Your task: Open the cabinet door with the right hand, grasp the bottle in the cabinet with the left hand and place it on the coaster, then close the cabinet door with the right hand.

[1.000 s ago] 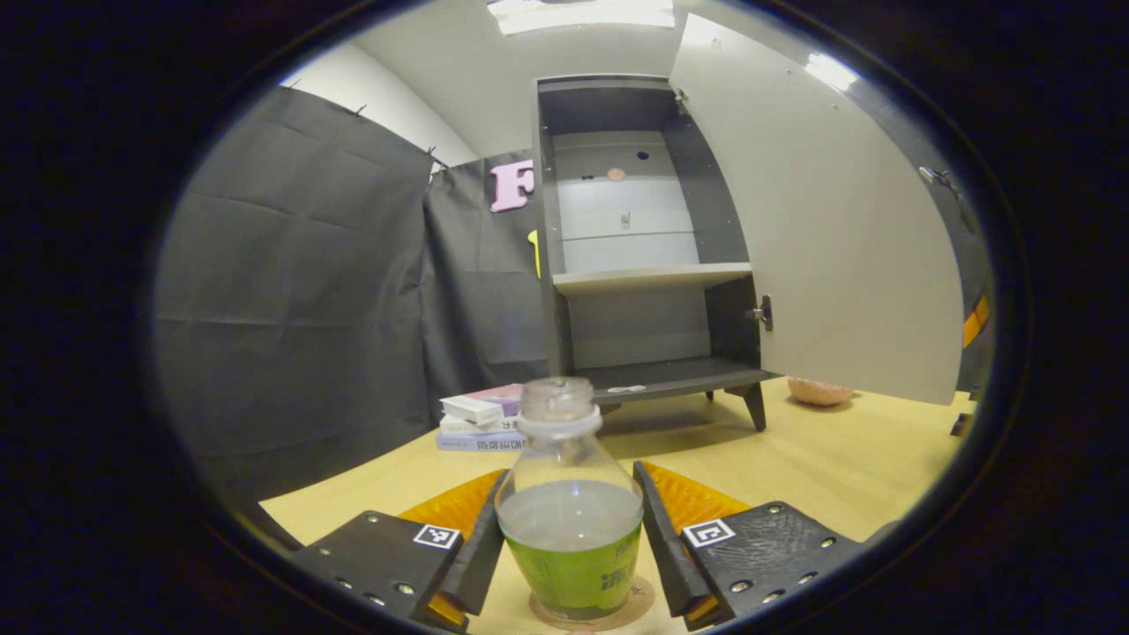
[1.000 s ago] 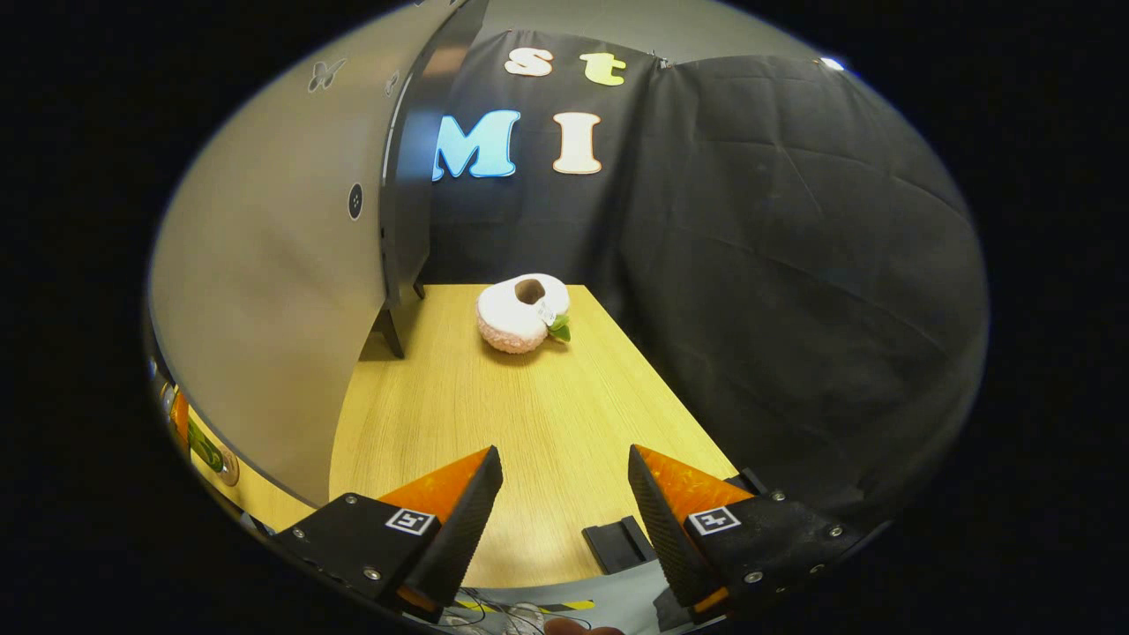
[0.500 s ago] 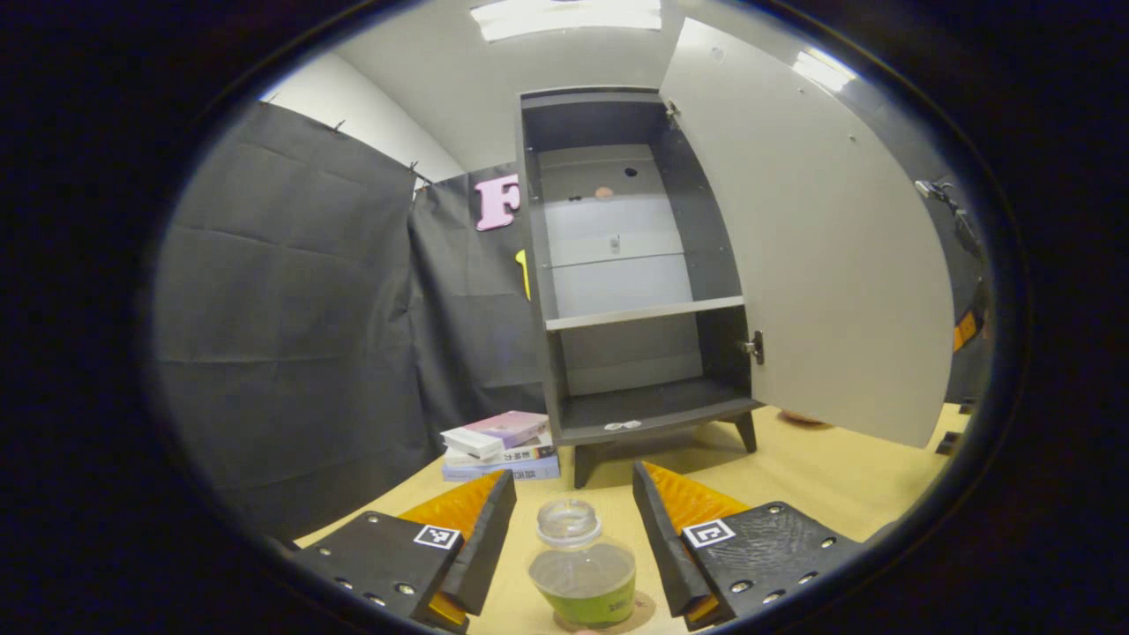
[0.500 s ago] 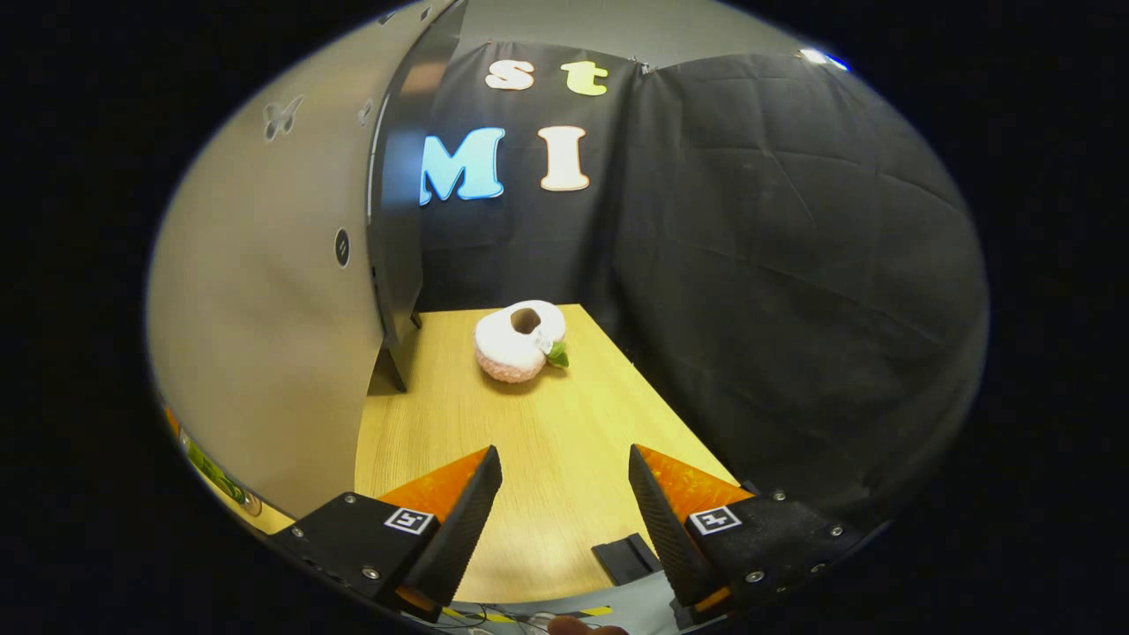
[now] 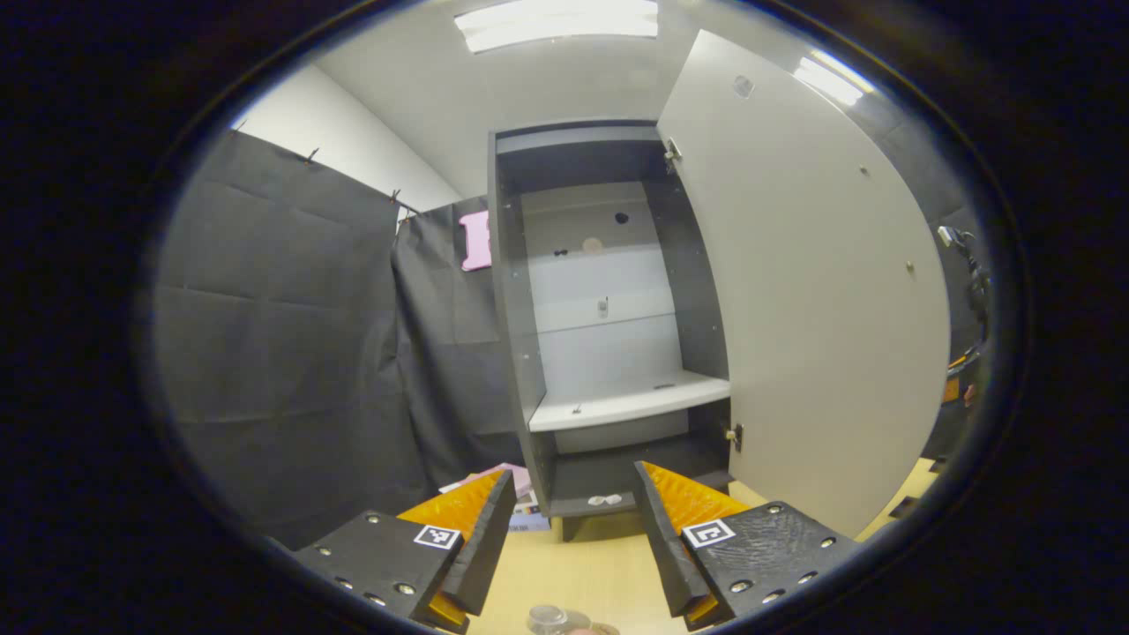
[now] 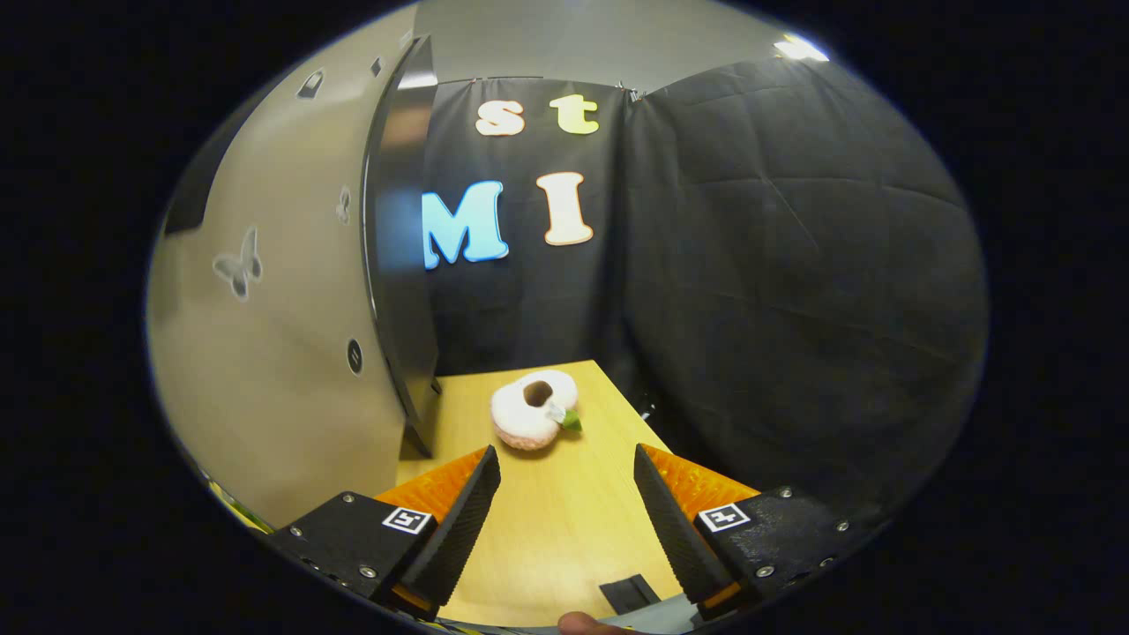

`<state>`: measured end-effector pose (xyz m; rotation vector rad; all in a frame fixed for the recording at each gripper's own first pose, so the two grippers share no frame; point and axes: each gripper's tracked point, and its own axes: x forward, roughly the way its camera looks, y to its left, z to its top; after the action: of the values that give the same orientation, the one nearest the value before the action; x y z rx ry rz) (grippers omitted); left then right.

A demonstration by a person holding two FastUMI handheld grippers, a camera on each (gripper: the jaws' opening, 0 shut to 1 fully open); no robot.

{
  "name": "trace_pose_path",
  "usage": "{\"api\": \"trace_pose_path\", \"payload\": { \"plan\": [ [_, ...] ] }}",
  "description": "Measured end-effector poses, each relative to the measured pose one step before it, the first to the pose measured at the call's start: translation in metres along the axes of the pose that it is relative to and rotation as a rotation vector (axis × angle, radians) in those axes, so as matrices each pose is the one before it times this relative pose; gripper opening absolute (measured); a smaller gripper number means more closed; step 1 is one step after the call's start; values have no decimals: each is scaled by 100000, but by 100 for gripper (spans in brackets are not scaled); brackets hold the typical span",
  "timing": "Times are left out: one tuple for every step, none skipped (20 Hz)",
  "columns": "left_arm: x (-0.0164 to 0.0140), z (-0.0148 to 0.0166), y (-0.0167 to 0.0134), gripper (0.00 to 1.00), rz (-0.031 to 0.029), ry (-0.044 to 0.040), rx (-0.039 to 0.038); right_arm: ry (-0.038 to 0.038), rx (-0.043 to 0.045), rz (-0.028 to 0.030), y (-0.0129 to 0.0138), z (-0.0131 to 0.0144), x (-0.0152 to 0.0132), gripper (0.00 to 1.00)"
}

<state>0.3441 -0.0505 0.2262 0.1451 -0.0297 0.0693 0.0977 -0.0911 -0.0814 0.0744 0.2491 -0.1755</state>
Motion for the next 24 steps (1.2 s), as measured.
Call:
{"api": "trace_pose_path", "payload": {
  "plan": [
    [297, 1813, -569, 76, -560, -1356, -1, -2961, 2944, 4908, 956, 1826, 12, 94],
    [103, 1616, -358, 76, 99, -872, 352, -3670, 1447, 2756, 326, 1963, -59, 94],
    [-9, 1335, -559, 76, -188, -693, -605, -3936, 735, 3270, 314, 2021, -149, 94],
    [51, 1022, -782, 82, -744, 1, -1563, -2245, 732, 3813, 654, 1595, -19, 94],
    [148, 600, -623, 82, 580, 765, -1386, 23, 805, 3831, 848, 895, -70, 94],
    [-103, 604, -361, 82, 1037, 938, -1485, 1296, 815, 4369, 853, 592, -105, 95],
    [-215, 233, -134, 82, 1712, 1958, -792, 1697, 147, 4433, 934, 379, -471, 95],
    [-191, 2, 57, 82, 2198, 2213, 183, 605, -837, 4154, 846, 570, -524, 95],
    [-41, -542, -58, 81, 1552, 3004, 608, -885, -1497, 3855, 805, 954, -547, 95],
    [19, -368, -91, 79, 680, 1857, -334, -1343, -1986, 2545, 550, 941, -431, 92],
    [170, -72, -63, 77, 270, 356, -568, -1144, -1993, 1393, 418, 563, -466, 95],
    [84, 9, 116, 76, 435, 260, 74, -1170, -868, 1472, 607, 620, -512, 95],
    [-54, -146, -188, 76, -643, 302, 291, -964, -187, 2091, 1065, 414, -418, 95],
    [22, 101, -148, 76, -1348, -430, 187, -626, -1233, 1039, 920, 376, -488, 95],
    [-69, -73, -3, 76, -951, -318, 55, -724, -2202, 326, 724, 359, -467, 95],
    [-55, 127, -28, 76, -1162, -618, -295, -759, -2069, 170, 727, 196, -400, 95],
    [47, 23, -206, 76, -1474, -650, -574, -563, -1778, -1318, 572, 94, -251, 95],
    [12, 106, 33, 75, -1211, -195, -657, -1043, -2219, -2881, 261, 198, -326, 95],
    [-62, -48, -60, 76, -1201, -153, -679, -176, -1497, -2147, -77, -33, -27, 94],
    [-102, 42, 29, 76, -1023, -211, 75, -201, -1051, -1618, 345, -184, -431, 94],
    [-59, -208, 61, 76, 361, -328, 697, 119, -755, -1776, 187, 48, -114, 89],
    [69, -102, -23, 76, 105, -27, 301, 683, -221, -1533, 290, -179, -232, 89],
    [41, -149, -100, 76, 188, 438, -477, 554, 496, -966, 348, -94, 81, 93],
    [23, -102, 68, 76, 195, 647, -744, 414, 482, -416, 484, -13, 63, 93]
  ]
}}
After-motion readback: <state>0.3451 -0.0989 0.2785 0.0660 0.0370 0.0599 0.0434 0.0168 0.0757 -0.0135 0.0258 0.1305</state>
